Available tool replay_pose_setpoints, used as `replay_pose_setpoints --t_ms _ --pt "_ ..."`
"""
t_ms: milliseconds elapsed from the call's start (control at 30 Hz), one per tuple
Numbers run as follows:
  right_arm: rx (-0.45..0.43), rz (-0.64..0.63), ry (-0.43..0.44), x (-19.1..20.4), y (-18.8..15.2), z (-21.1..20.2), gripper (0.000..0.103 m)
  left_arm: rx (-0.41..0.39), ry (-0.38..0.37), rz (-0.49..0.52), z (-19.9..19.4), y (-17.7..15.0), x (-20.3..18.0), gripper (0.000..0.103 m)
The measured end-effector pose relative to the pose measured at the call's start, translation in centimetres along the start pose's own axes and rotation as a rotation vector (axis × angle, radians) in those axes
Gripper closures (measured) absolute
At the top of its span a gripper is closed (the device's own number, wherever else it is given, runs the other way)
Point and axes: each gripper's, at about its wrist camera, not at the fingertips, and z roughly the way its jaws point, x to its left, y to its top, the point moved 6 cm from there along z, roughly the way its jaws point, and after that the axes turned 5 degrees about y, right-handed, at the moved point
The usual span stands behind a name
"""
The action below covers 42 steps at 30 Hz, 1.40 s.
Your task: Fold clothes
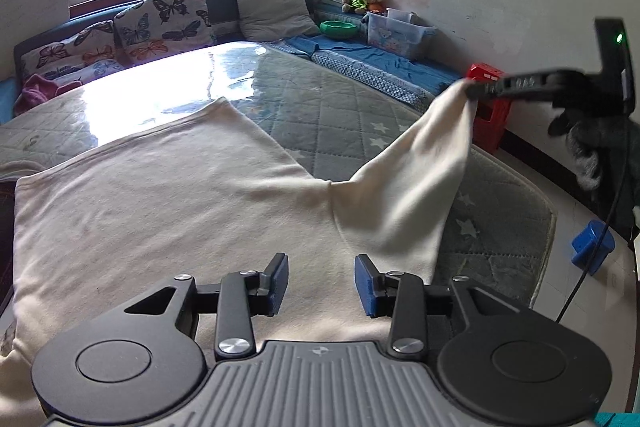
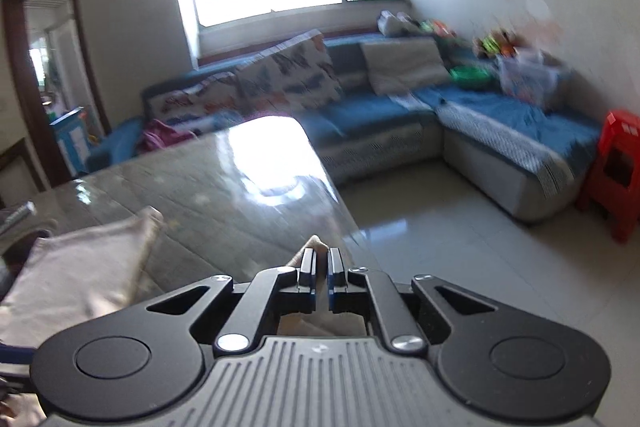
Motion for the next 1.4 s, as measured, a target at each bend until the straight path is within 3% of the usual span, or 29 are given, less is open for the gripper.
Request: replay_pose_setpoints --t_ms 233,433,667,867,1067,1200,1333,1400 --pt "-0.059 -0.142 0.141 7.3 4.3 -2.1 0.099 -0.023 0.027 -0.048 -1.3 -0.6 1.7 0.063" --pt "-0.072 -0.296 0.32 16.6 5.9 -3.6 0.099 -0.053 0.072 -0.101 -3.0 -1.5 4.3 0.063" --pt "-0.012 -0.439 0.481 25.9 4.1 -3.2 0.099 -0.088 0.136 -0.178 -5.7 -3.2 7.8 0.06" --pt "0.099 -0.547 0.598 32.9 -0.2 -1.3 0.099 -0.088 0.186 -0.233 -7.6 -5.3 10.1 0.06" --pt "0.231 -0.603 0.683 35.6 -5.5 -0.1 0.098 -0.08 0.213 -0.264 -8.7 -6.7 11.1 0.06" --pt "0.277 -0.628 0.717 35.6 -6.8 -0.5 0.094 -0.082 0.226 -0.274 -9.2 -7.1 11.4 0.06" --pt "0.267 -0.614 0.683 33.6 -6.3 -1.0 0.093 -0.096 0.242 -0.276 -10.0 -7.0 11.6 0.06" --pt "0.277 -0.58 0.624 31.0 -6.3 -0.7 0.093 -0.104 0.251 -0.275 -10.4 -6.9 11.7 0.06"
